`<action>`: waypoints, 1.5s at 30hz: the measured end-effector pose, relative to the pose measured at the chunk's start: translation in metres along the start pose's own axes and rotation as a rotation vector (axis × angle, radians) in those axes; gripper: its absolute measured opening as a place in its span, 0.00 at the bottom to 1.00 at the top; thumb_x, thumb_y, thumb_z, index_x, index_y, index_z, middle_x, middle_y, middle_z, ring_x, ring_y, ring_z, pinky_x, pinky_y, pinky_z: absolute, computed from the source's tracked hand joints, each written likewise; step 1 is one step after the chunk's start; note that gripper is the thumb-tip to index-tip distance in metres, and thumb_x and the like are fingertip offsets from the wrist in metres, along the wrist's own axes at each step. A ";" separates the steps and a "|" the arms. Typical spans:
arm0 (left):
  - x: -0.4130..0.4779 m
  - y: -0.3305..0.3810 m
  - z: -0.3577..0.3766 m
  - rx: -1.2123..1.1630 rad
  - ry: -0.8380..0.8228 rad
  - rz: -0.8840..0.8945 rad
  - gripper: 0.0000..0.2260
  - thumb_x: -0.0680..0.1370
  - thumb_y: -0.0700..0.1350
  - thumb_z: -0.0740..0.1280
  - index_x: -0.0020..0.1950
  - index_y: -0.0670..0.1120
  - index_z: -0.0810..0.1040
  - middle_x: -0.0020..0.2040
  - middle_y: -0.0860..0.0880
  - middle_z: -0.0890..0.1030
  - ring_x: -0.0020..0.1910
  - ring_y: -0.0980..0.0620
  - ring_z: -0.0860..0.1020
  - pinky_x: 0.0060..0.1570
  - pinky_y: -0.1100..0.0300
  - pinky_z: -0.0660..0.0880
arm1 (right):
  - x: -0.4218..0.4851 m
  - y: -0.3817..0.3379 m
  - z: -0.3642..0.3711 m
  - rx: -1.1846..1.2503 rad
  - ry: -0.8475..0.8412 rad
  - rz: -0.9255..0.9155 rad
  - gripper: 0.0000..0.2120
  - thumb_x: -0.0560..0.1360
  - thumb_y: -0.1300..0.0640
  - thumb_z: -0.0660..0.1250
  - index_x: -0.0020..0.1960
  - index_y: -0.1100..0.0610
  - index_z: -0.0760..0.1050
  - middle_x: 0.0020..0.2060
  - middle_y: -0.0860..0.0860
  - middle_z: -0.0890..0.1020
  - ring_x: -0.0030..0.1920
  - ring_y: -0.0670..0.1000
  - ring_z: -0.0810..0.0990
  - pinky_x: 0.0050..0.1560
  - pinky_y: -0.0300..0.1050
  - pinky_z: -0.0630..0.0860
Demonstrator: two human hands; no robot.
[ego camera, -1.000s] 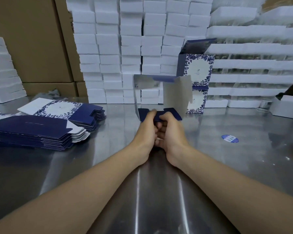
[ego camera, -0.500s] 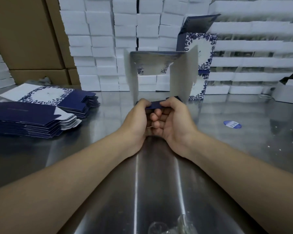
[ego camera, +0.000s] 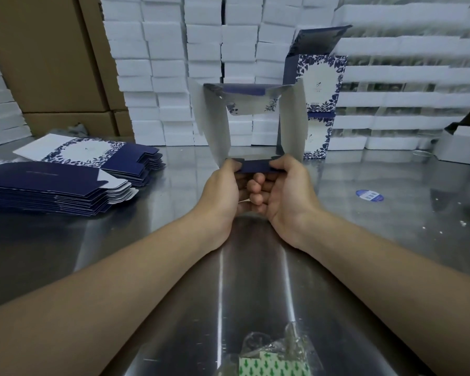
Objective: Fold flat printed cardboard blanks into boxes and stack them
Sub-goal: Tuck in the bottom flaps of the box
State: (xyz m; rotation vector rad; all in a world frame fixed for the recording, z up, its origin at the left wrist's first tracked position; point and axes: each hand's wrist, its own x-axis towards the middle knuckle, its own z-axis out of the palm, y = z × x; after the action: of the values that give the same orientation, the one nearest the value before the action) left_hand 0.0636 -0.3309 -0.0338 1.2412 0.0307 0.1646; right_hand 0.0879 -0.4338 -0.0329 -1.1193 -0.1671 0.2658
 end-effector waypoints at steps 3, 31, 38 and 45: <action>-0.002 0.001 0.000 -0.009 -0.010 -0.010 0.20 0.85 0.47 0.54 0.43 0.40 0.80 0.28 0.49 0.75 0.22 0.52 0.71 0.24 0.62 0.73 | -0.001 0.001 0.001 -0.022 -0.011 -0.004 0.21 0.81 0.52 0.52 0.32 0.55 0.68 0.26 0.51 0.72 0.22 0.49 0.67 0.24 0.41 0.63; -0.008 0.004 -0.004 -0.025 0.041 -0.004 0.20 0.87 0.46 0.52 0.54 0.42 0.84 0.42 0.44 0.88 0.38 0.51 0.87 0.38 0.51 0.85 | -0.001 0.004 -0.002 -0.018 0.148 -0.026 0.18 0.81 0.51 0.56 0.32 0.52 0.64 0.23 0.48 0.66 0.21 0.47 0.63 0.21 0.39 0.60; -0.007 0.004 -0.005 -0.034 0.070 -0.015 0.20 0.87 0.45 0.52 0.52 0.42 0.83 0.42 0.43 0.89 0.40 0.49 0.88 0.35 0.54 0.84 | 0.000 0.003 -0.004 -0.003 0.176 -0.017 0.18 0.80 0.52 0.56 0.32 0.52 0.63 0.23 0.47 0.65 0.21 0.48 0.62 0.22 0.38 0.60; -0.005 0.001 -0.005 0.108 0.037 0.024 0.21 0.86 0.43 0.51 0.55 0.39 0.83 0.35 0.43 0.84 0.33 0.48 0.84 0.36 0.52 0.85 | -0.001 0.003 -0.005 -0.092 0.106 -0.043 0.19 0.79 0.54 0.65 0.30 0.52 0.66 0.26 0.49 0.70 0.22 0.47 0.66 0.26 0.41 0.61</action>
State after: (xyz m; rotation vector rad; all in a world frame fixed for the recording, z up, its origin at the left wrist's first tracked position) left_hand 0.0583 -0.3266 -0.0347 1.3470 0.0572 0.2084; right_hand 0.0873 -0.4367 -0.0379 -1.2165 -0.1104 0.1611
